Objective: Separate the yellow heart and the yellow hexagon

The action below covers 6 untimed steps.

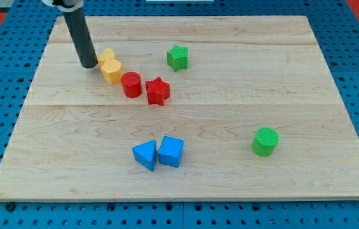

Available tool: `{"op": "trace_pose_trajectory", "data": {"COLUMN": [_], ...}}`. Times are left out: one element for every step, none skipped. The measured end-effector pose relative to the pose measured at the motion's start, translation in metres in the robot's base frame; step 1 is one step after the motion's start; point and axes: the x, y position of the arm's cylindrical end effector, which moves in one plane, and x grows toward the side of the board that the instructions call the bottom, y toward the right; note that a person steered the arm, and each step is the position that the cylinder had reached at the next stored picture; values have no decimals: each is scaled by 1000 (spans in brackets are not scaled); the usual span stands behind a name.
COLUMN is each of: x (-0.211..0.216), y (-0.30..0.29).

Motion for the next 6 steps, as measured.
{"op": "trace_pose_trajectory", "data": {"x": [0, -32, -48, 6, 51, 51], "y": [16, -6, 13, 49, 73, 104]}}
